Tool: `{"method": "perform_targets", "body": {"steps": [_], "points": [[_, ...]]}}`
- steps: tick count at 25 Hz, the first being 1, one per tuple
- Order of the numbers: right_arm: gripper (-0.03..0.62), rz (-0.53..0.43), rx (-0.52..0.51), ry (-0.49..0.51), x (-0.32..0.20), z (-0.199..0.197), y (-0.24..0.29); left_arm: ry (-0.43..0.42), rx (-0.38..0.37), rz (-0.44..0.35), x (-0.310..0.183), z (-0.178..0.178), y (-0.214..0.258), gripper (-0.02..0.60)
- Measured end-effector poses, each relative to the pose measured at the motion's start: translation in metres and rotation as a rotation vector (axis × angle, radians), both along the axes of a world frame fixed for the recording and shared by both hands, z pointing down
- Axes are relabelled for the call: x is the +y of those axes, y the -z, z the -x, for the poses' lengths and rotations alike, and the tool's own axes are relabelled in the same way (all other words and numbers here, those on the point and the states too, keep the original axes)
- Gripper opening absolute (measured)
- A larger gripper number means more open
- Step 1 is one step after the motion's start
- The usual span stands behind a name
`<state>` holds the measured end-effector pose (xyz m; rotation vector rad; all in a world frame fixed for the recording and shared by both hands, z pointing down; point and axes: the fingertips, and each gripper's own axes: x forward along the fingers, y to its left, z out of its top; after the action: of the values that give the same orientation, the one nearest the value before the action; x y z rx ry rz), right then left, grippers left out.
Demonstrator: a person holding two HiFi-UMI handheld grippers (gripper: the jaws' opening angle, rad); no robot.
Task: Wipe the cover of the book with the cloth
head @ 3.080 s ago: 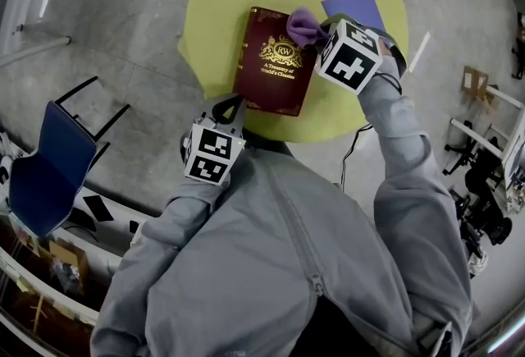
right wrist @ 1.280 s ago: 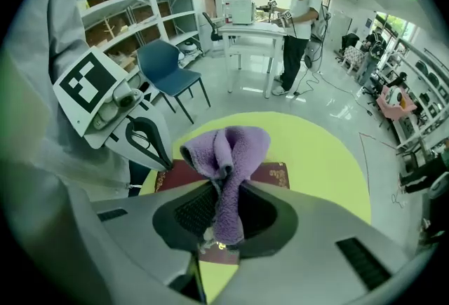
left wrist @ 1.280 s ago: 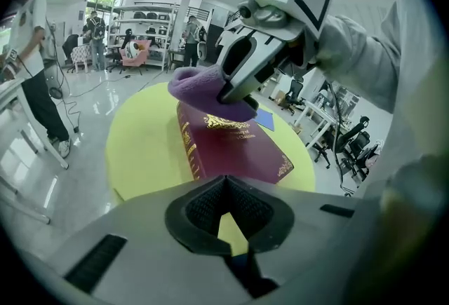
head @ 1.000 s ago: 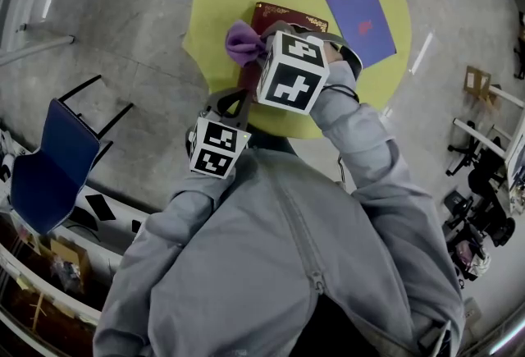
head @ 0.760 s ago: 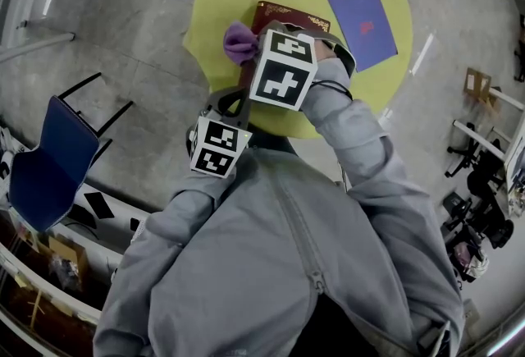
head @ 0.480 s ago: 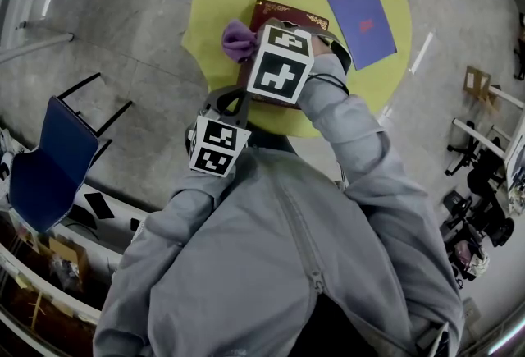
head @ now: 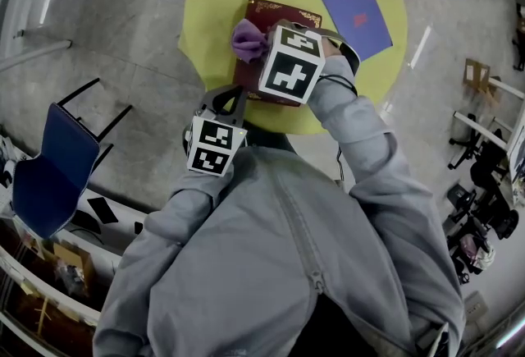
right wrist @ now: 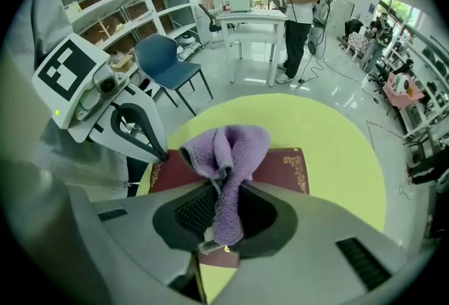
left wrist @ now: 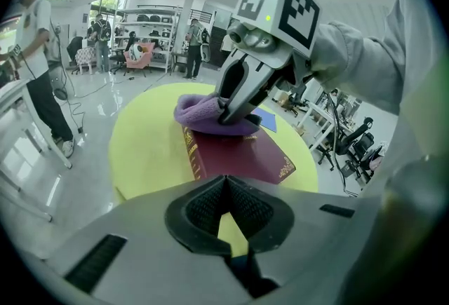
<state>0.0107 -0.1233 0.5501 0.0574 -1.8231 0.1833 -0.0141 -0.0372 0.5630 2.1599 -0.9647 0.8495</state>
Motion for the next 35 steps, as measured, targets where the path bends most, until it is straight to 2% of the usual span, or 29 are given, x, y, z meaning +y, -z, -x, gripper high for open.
{"method": "perform_targets", "body": {"steps": [18, 31, 35], "points": [[0.095, 0.003, 0.133, -0.113, 0.019, -0.098, -0.007, -0.030, -0.006, -0.009, 0.002, -0.002, 0.000, 0.017], [0.095, 0.039, 0.180, -0.323, 0.036, -0.158, -0.010, -0.066, -0.012, -0.009, 0.003, -0.003, 0.001, 0.018], [0.097, 0.039, 0.176, -0.368, 0.043, -0.166, -0.003, -0.077, -0.005, -0.009, 0.004, -0.005, 0.007, 0.018]]}}
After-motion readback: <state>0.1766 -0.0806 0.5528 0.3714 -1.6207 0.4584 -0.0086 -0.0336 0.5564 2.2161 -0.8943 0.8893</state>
